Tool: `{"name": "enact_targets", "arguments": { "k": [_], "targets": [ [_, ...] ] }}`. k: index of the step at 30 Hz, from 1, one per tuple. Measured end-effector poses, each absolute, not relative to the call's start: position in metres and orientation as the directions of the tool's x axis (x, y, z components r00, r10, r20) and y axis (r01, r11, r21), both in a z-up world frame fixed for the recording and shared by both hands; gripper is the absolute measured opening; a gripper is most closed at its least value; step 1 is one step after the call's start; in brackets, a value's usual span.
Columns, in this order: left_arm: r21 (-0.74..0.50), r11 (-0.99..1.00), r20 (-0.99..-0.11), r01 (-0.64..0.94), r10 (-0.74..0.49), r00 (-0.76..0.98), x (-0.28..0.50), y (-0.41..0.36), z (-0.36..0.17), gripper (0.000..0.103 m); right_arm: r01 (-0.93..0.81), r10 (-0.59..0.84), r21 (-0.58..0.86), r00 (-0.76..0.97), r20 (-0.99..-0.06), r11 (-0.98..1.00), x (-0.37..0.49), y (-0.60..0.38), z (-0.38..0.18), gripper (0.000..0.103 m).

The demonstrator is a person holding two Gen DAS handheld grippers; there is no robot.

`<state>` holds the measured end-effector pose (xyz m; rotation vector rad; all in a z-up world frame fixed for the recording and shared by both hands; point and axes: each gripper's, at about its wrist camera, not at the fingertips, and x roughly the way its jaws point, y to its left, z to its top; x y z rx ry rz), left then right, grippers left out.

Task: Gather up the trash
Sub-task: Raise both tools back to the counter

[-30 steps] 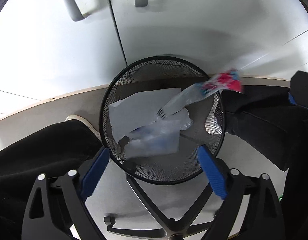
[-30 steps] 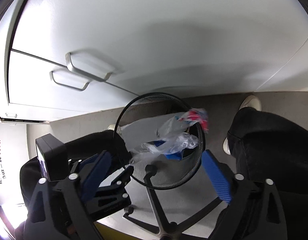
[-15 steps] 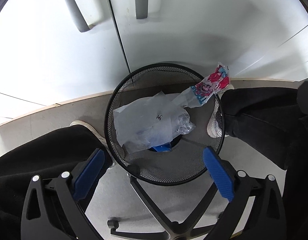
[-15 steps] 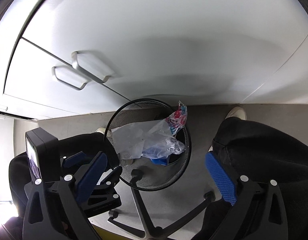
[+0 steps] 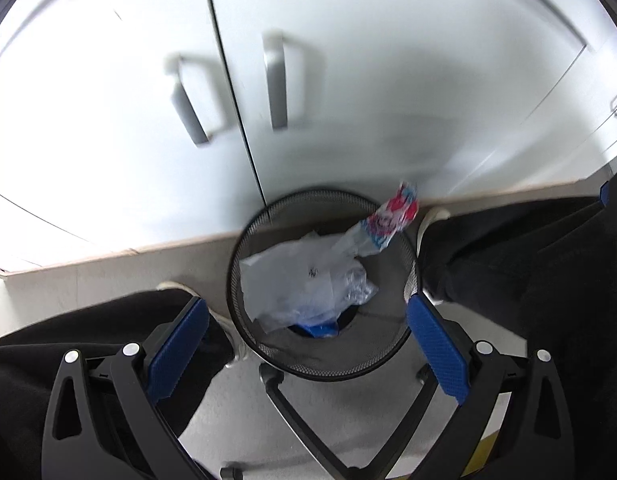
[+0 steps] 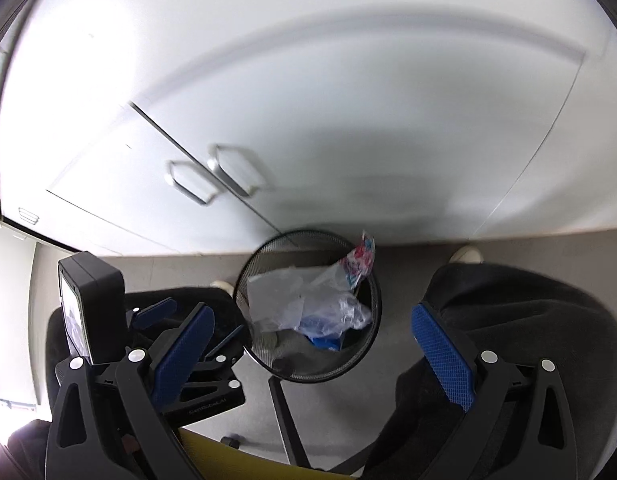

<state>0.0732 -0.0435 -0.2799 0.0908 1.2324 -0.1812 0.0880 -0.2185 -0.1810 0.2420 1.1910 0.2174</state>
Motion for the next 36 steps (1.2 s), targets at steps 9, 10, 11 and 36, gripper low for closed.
{"name": "enact_targets", "arguments": {
  "k": [9,10,11,36],
  "targets": [
    [0.045,0.975,-0.811,0.216,-0.091,0.578,0.045,-0.033,-0.170,0.099,-0.120,0.353,0.348,0.557,-0.751,0.930,0.047,-0.236,-0.072,0.099],
    [0.045,0.975,-0.789,0.218,-0.099,0.607,0.041,-0.030,-0.152,0.099,-0.133,0.364,0.356,0.583,-0.727,0.925,0.043,-0.238,-0.056,0.100],
    [0.044,0.973,-0.770,0.225,-0.110,0.628,0.039,-0.028,-0.137,0.099,-0.143,0.370,0.360,0.602,-0.708,0.922,0.040,-0.240,-0.043,0.099],
    [0.146,0.927,-0.501,0.345,-0.231,0.834,0.206,-0.048,0.158,0.099,-0.081,0.399,0.489,0.699,-0.594,0.868,0.222,-0.310,0.142,0.099]
  ]
}}
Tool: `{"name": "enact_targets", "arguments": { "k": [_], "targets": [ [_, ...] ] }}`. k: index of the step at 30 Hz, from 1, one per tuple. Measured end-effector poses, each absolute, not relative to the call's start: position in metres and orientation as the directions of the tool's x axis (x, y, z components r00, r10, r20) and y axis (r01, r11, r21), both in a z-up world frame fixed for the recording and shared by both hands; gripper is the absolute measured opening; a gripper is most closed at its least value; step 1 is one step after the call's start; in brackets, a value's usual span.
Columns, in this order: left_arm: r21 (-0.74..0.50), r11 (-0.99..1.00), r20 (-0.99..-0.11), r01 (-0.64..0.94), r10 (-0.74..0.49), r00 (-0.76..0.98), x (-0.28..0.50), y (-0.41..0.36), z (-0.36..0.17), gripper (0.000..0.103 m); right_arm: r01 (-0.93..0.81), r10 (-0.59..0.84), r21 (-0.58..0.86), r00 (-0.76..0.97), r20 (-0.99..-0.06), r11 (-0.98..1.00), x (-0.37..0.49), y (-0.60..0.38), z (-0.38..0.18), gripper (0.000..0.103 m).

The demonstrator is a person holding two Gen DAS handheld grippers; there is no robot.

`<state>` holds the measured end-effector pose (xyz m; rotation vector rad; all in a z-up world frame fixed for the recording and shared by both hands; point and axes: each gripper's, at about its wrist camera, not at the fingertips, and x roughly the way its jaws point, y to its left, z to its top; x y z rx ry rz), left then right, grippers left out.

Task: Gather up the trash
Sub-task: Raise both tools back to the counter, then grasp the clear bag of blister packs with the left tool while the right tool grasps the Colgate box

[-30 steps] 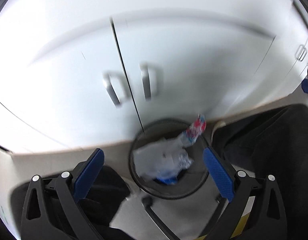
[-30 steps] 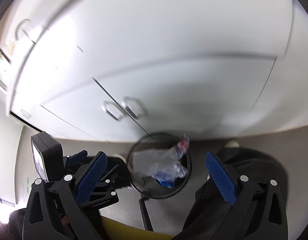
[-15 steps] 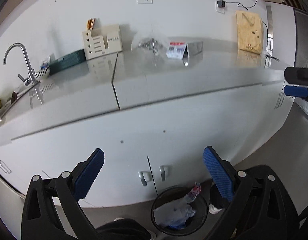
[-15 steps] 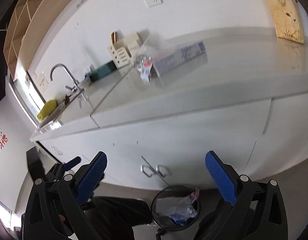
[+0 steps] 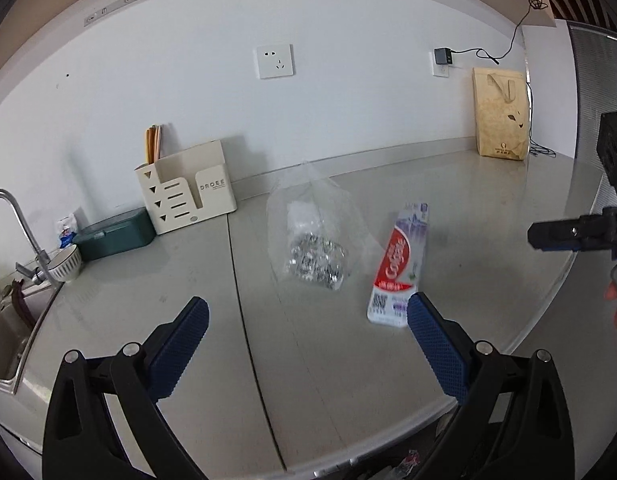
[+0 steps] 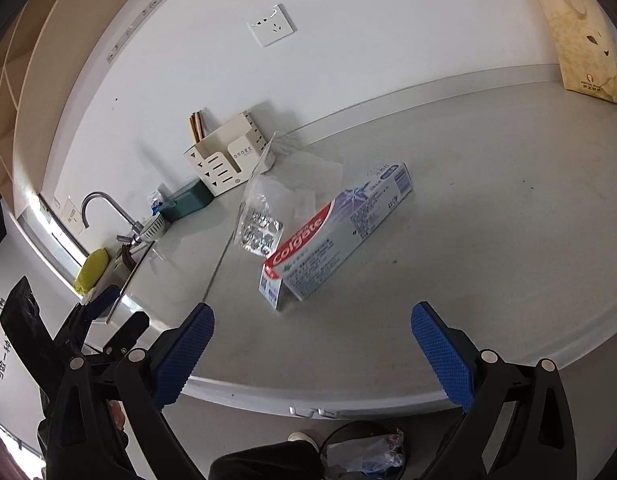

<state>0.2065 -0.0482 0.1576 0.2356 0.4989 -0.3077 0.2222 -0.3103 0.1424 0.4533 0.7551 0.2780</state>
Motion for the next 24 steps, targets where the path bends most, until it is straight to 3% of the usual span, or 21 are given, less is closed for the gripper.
{"name": "enact_targets", "arguments": {
  "k": [8,15,19,24],
  "targets": [
    [0.137,0.897,-0.612,0.420,-0.257,0.748,0.312,-0.089,0.128,0.099,0.042,0.361,0.486,0.615,-0.701,0.873,0.331,-0.311,0.115,0.099],
    [0.126,0.892,-0.662,0.434,-0.250,0.707,0.353,-0.096,0.090,0.097,0.102,0.309,0.434,0.560,-0.769,0.895,0.378,-0.302,0.085,0.099],
    [0.121,0.885,-0.647,0.450,-0.274,0.711,0.359,-0.096,0.090,0.089,0.109,0.282,0.401,0.548,-0.787,0.909,0.389,-0.297,0.077,0.099],
    [0.108,0.865,-0.657,0.490,-0.308,0.688,0.368,-0.099,0.088,0.056,0.086,0.282,0.385,0.540,-0.793,0.919,0.395,-0.293,0.070,0.098]
  ]
}}
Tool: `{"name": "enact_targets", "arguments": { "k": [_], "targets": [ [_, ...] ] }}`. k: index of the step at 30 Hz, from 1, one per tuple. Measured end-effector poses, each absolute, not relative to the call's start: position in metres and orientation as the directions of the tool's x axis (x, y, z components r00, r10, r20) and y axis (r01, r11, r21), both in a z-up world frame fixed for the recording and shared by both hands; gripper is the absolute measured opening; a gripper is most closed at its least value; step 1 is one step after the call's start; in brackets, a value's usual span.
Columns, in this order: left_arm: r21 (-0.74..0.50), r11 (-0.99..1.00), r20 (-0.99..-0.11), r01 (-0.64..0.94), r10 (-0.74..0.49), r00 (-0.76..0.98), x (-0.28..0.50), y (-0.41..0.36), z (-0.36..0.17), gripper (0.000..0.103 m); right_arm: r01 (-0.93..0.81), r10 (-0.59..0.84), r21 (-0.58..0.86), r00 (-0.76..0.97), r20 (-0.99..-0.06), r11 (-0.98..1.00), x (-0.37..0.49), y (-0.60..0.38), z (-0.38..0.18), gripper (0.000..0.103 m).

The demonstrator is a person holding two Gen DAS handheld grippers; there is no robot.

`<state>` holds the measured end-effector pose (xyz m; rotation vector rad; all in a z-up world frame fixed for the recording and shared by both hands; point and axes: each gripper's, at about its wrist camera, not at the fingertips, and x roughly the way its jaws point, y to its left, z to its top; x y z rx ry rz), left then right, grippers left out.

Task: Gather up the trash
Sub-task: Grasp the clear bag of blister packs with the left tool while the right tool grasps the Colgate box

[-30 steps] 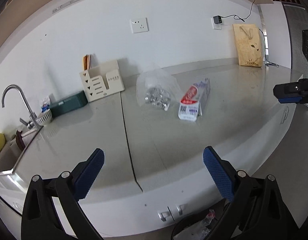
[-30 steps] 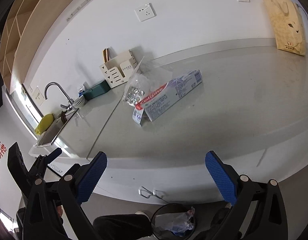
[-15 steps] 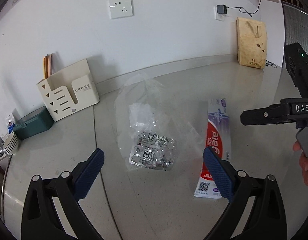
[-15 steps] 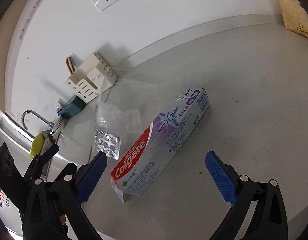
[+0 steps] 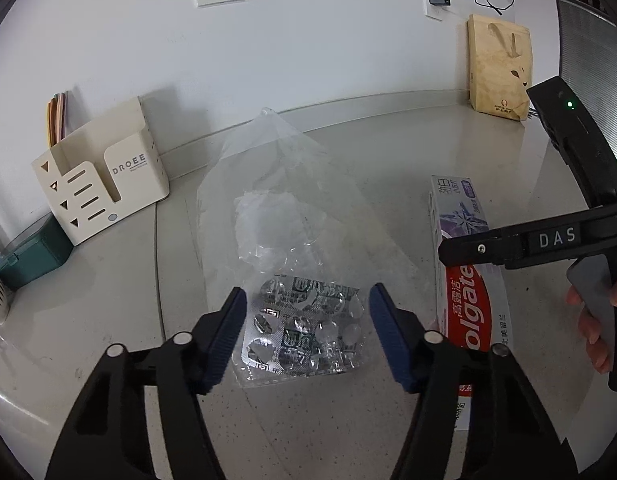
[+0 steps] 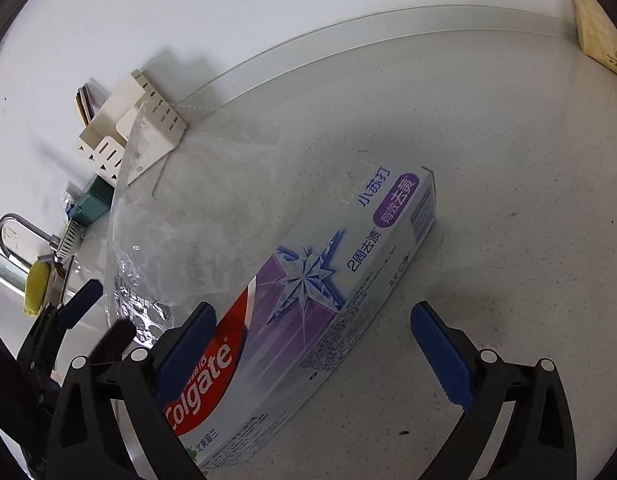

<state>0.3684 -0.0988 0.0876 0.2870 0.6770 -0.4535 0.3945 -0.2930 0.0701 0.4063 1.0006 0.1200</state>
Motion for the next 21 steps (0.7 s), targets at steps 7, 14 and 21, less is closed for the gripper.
{"name": "enact_targets", "arguments": {
  "k": [7,14,21],
  "targets": [
    [0.048,0.848,-0.655,0.528,-0.372,0.658,0.369,-0.091,0.085,0.020,0.041,0.288,0.370,0.551,-0.783,0.928,0.385,-0.290,0.084,0.063],
    [0.018,0.850,-0.645,0.527,-0.393,0.656,0.359,-0.081,0.090,0.008,0.056,0.339,0.434,0.540,-0.770,0.899,0.379,-0.309,0.088,0.038],
    [0.163,0.859,-0.649,0.486,-0.277,0.708,0.349,-0.096,0.090,0.060,0.108,0.291,0.400,0.520,-0.803,0.910,0.390,-0.292,0.095,0.066]
  ]
}}
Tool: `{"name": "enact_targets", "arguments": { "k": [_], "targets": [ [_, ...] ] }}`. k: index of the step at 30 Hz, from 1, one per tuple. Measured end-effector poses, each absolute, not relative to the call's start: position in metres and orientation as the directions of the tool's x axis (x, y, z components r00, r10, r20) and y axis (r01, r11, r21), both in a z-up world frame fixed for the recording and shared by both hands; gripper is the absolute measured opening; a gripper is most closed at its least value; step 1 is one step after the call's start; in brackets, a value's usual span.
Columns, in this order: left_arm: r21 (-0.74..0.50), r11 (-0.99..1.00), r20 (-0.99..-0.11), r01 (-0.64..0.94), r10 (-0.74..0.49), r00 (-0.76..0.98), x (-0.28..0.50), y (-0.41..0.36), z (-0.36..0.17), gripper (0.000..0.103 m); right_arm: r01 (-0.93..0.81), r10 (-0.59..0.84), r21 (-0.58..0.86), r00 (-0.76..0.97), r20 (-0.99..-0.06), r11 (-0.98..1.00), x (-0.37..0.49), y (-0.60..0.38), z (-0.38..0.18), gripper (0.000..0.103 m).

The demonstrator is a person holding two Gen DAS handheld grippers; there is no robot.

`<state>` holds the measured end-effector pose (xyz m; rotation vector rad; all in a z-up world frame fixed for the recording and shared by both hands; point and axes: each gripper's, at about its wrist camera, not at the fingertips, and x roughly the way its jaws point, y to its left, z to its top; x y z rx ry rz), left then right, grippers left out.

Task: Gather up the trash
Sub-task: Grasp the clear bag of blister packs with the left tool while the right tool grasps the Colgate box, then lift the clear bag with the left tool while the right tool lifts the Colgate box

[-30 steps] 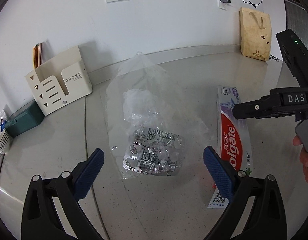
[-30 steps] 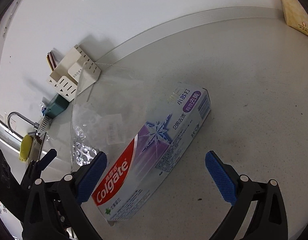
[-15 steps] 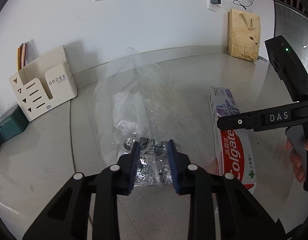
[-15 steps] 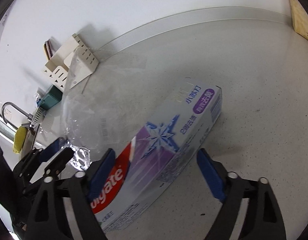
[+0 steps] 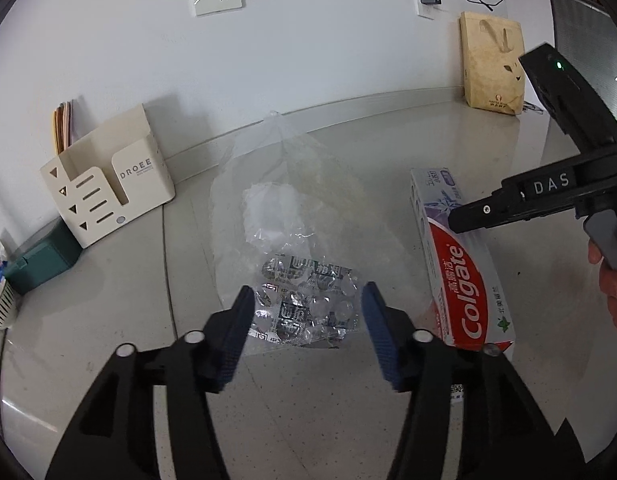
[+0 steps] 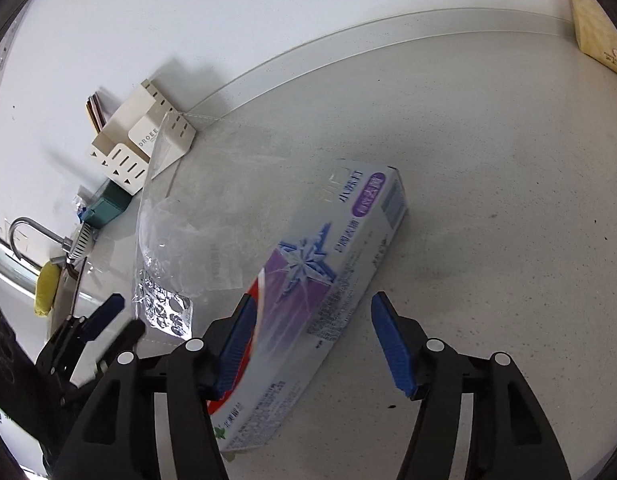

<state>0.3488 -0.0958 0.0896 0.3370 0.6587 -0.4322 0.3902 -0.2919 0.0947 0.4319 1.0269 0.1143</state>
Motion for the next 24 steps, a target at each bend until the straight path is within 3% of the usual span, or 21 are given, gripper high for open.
{"name": "enact_targets", "arguments": {
  "k": [4,7,12,19,24],
  "targets": [
    [0.178,0.859,-0.673,0.480,-0.250,0.696,0.356,-0.102,0.083,0.060,0.149,0.203,0.305,0.472,-0.858,0.941,0.409,-0.270,0.092,0.071],
    [0.174,0.855,-0.683,0.489,-0.253,0.685,0.361,-0.103,0.077,0.050,0.183,0.160,0.262,0.438,-0.885,0.947,0.416,-0.264,0.085,0.072],
    [0.132,0.837,-0.690,0.531,-0.307,0.656,0.362,-0.101,0.073,0.010,0.186,0.175,0.281,0.444,-0.879,0.942,0.411,-0.274,0.085,0.065],
    [0.097,0.828,-0.688,0.551,-0.344,0.639,0.358,-0.092,0.070,0.002,0.146,0.247,0.352,0.472,-0.846,0.925,0.383,-0.304,0.090,0.053],
    [0.051,0.840,-0.666,0.540,-0.375,0.645,0.339,-0.071,0.076,0.002,0.134,0.299,0.409,0.489,-0.820,0.903,0.366,-0.325,0.089,0.053]
  ]
}}
